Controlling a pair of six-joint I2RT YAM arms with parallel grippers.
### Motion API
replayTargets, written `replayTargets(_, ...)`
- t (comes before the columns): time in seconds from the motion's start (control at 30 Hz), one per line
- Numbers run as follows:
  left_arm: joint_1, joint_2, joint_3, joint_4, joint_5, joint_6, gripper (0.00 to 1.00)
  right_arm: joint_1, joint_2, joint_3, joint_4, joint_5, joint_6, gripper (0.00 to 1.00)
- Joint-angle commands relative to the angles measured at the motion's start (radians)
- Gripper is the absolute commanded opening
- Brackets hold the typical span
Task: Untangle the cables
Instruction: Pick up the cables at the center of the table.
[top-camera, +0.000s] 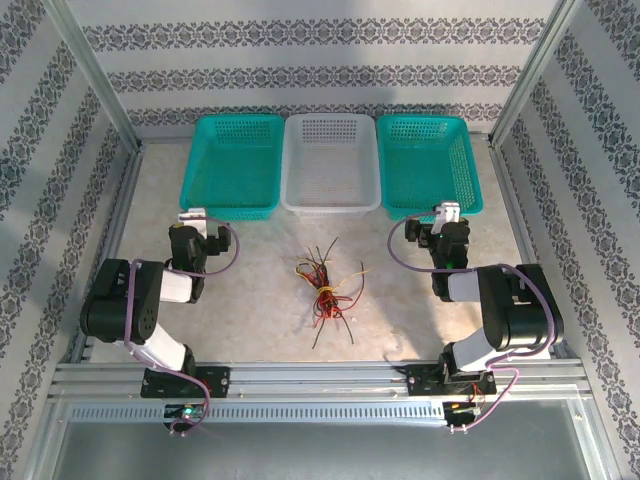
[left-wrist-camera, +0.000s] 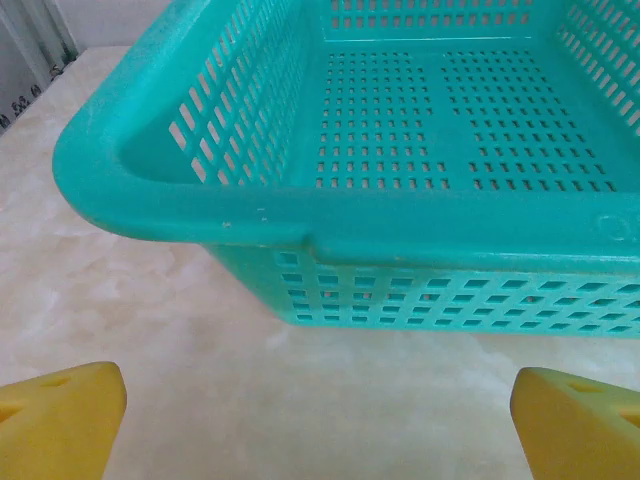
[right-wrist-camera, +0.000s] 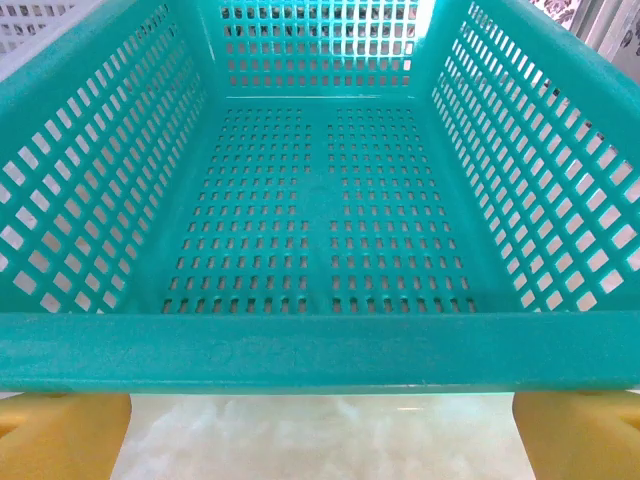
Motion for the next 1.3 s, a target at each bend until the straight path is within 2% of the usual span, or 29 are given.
replayTargets(0.0, -0.011, 0.007, 0.014, 0.045, -0.011, -0.006, 0.99, -0.011, 0.007, 0.018, 0.028, -0.021, -0.009, 0.99)
replayTargets(1.07, -0.008, 0.005, 0.015, 0.038, -0.002, -0.009, 1.00, -0.012, 0.005, 0.017, 0.029, -0.024, -0.009, 0.98)
replayTargets(1.13, -0.008, -0.035, 0.004, 0.027, -0.010, -0.010, 1.00, -0.004, -0.025, 0.002, 0.038, 0.011, -0.010, 0.98)
replayTargets(1.2, -0.010, -0.150, -0.006, -0.063, -0.044, -0.020, 0.99, 0.018, -0.150, 0.005, -0.095, 0.058, -0.013, 0.98)
replayTargets(1.27, -0.024, -0.263, 0.028, -0.271, -0.079, -0.029, 1.00, 0.031, -0.281, 0.076, -0.397, 0.093, 0.028, 0.98)
